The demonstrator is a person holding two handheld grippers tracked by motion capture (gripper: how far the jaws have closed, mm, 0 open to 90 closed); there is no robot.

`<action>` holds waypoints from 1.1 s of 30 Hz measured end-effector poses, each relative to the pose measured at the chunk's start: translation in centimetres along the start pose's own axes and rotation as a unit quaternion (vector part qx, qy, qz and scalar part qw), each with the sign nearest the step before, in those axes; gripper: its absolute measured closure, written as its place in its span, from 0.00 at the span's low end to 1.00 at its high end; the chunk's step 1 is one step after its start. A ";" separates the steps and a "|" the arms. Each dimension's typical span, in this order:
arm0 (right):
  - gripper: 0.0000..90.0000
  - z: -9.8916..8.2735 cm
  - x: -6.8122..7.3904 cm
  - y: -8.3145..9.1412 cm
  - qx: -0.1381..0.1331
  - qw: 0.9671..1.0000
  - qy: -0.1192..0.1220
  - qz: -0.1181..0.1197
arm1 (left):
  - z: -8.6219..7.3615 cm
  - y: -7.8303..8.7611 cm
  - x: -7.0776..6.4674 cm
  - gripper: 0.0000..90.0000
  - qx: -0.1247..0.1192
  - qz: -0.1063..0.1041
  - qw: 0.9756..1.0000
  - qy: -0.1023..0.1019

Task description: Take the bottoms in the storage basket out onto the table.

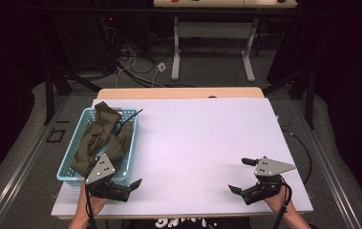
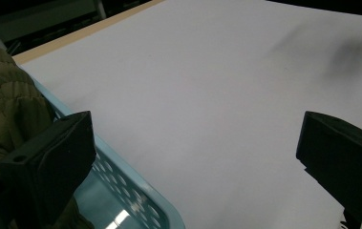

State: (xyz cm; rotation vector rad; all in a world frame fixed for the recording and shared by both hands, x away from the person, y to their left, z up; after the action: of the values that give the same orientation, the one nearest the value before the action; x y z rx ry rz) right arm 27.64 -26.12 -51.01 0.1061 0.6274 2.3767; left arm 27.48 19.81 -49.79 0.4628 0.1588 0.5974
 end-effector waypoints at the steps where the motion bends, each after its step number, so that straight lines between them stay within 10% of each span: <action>1: 0.00 0.0 0.0 0.0 0.001 1.000 0.000 0.000 | 0.0 0.0 0.0 0.00 0.002 0.000 1.000 -0.001; 33: 0.01 0.0 0.2 -0.3 0.008 1.000 0.005 0.003 | 0.4 0.4 1.0 0.00 0.022 0.021 0.999 0.010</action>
State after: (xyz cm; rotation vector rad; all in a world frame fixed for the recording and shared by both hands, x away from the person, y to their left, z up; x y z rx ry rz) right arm 27.63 -25.83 -51.16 0.1026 0.6525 2.3794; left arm 28.26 20.53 -49.28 0.5043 0.1817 0.6401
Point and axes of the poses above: each handheld gripper's, and its own axes: y roughly backward along the jaws, z roughly out of its top, x roughly to its left, the point moved 1 cm from there along -y, roughly forward along the jaws, and after that the axes turned 5 degrees about -z, right-handed, at the moved point
